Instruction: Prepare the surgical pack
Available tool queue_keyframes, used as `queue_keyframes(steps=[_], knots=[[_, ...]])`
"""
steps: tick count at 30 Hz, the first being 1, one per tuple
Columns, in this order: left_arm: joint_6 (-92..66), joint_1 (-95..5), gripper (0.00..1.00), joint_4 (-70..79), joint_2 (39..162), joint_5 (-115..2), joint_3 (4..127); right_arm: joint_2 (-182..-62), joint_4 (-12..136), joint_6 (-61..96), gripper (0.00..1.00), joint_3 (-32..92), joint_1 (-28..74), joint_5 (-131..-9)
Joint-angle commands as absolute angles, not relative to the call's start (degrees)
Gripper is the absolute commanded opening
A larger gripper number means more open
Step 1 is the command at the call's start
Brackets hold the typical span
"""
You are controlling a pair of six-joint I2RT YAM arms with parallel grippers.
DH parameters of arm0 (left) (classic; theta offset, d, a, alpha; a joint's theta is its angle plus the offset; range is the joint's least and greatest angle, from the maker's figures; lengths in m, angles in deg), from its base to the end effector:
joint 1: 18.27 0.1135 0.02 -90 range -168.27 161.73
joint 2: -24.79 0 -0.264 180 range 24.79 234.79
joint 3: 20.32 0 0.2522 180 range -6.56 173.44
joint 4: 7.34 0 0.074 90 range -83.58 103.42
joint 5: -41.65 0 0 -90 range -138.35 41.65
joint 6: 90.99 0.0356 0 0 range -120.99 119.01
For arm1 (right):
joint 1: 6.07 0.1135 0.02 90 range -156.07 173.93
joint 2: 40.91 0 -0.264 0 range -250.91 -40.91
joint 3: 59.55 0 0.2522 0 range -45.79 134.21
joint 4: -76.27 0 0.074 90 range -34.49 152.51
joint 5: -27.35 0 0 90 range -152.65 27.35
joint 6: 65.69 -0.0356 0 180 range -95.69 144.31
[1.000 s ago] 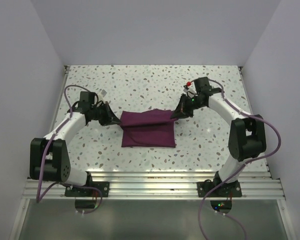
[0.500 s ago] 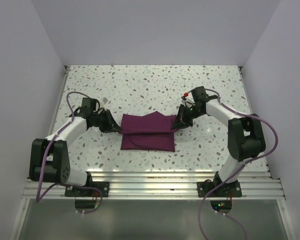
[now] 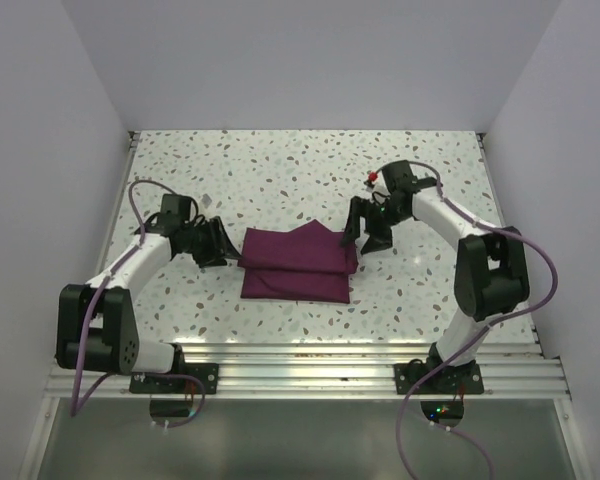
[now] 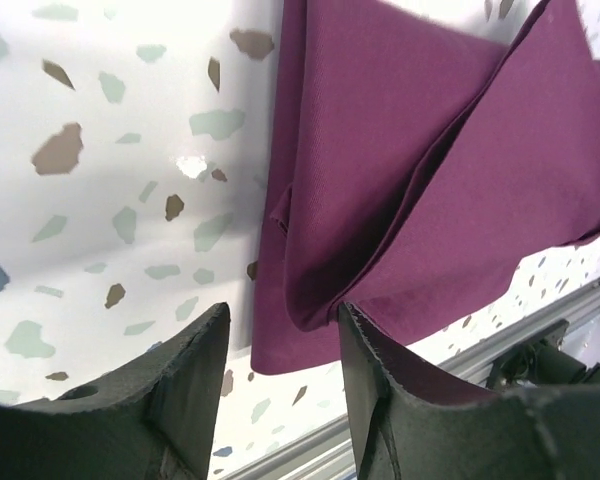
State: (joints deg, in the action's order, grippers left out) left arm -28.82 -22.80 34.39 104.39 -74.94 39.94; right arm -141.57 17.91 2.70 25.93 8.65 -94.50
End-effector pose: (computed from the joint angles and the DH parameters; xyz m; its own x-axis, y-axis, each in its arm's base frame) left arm 0.2594 -0.0365 0.1970 -0.9053 -0.3471 -0.2449 -0.1540 0.8055 -0.5723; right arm 0.3258 0.1050 0.2069 -0.9951 0.0620 -0.0771 0.0065 0.8182 0.5749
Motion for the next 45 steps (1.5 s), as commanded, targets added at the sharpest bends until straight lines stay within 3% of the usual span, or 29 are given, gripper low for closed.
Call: queue_keyframes(steps=[1,7,12,18,29,33,37,45], knots=[[-27.6,-22.4,0.52,36.0,101.6,-69.9,44.1,-138.9,24.4,0.8,0.77,33.5,8.9,-89.7],[-27.4,-22.5,0.53,36.0,101.2,-67.8,45.4,-152.5,28.1,0.8,0.85,45.0,9.0,-94.8],[-27.5,-22.5,0.53,34.2,102.4,-69.3,44.6,-163.5,29.8,3.3,0.85,52.4,9.0,-100.0],[-27.0,-22.4,0.53,32.8,104.5,-70.1,44.5,-171.3,30.5,3.4,0.81,56.9,10.0,-107.2],[-26.6,-22.4,0.53,32.3,108.8,-71.1,47.5,-171.8,35.0,-1.3,0.66,53.7,12.6,-113.5],[-26.6,-22.3,0.53,32.4,109.0,-71.2,48.3,-171.6,35.5,-2.5,0.56,53.6,12.8,-114.5],[-26.5,-22.3,0.53,33.1,108.6,-70.9,48.5,-170.8,35.8,-3.6,0.31,54.0,12.9,-115.1],[-26.3,-22.1,0.53,34.9,106.6,-69.8,49.9,-165.1,33.5,-3.9,0.01,52.0,14.1,-113.8]])
